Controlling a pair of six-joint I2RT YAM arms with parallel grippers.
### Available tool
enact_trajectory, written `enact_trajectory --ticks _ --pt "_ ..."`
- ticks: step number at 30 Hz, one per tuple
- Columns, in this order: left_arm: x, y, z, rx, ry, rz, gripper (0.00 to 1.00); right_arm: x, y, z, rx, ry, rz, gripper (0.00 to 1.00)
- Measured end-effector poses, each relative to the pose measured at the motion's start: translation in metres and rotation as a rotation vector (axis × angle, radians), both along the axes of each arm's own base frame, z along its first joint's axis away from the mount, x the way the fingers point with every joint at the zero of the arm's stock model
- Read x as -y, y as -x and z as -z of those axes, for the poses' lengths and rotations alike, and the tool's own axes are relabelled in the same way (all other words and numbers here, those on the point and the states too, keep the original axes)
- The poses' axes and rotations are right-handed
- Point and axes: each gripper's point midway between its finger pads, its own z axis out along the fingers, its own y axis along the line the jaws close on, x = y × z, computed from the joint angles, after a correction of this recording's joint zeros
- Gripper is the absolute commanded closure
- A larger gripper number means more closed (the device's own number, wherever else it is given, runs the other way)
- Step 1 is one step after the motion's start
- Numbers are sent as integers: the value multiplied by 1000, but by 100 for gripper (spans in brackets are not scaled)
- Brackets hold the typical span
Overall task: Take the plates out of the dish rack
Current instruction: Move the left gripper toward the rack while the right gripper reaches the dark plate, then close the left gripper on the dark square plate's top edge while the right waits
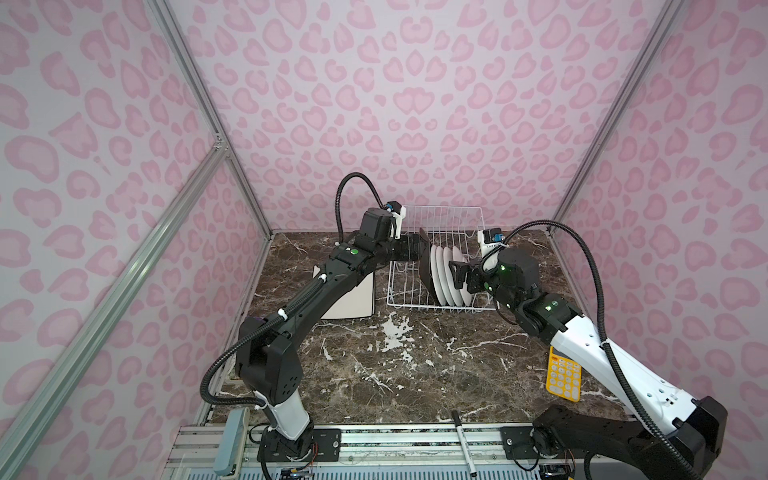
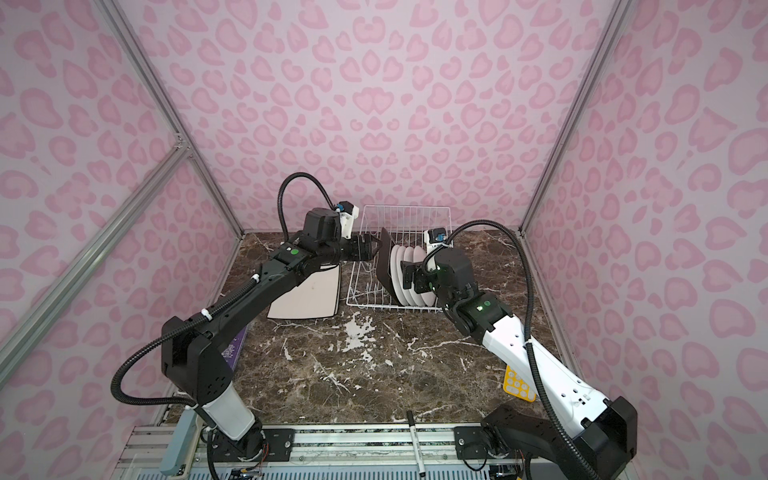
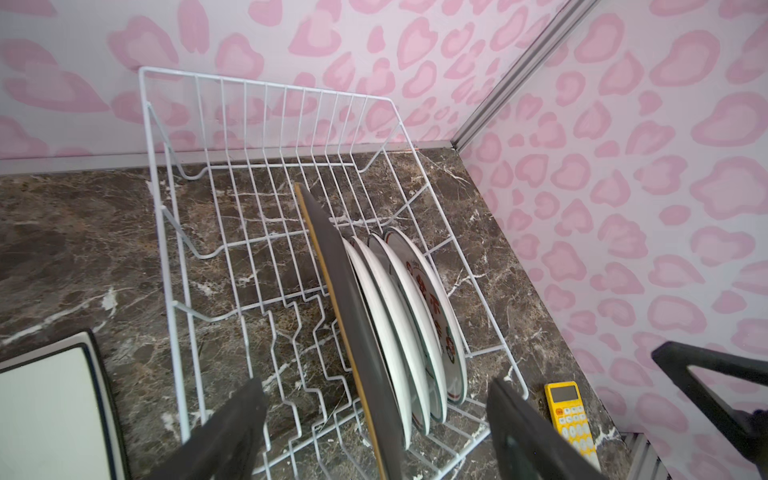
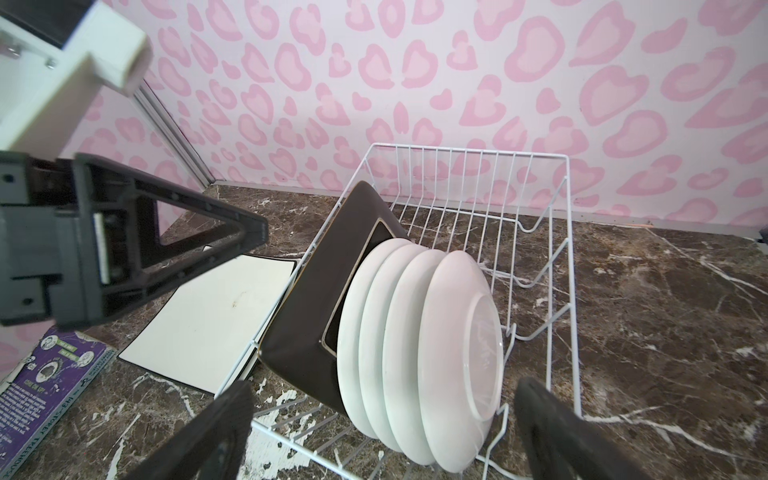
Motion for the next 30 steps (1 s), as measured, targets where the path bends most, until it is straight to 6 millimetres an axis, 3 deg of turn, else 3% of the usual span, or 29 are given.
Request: enact_trajectory --ticks 7,13,24,30 --pt "17 -8 34 -100 -13 -3 18 2 1 2 -6 -10 7 1" --pt "22 -16 52 -156 -7 -27 25 4 2 4 -10 -8 11 1" --pt "27 -20 70 -227 26 -62 49 7 1 8 -17 -5 20 1" --pt "27 -21 79 -259 54 -93 55 8 1 12 -25 -4 24 1"
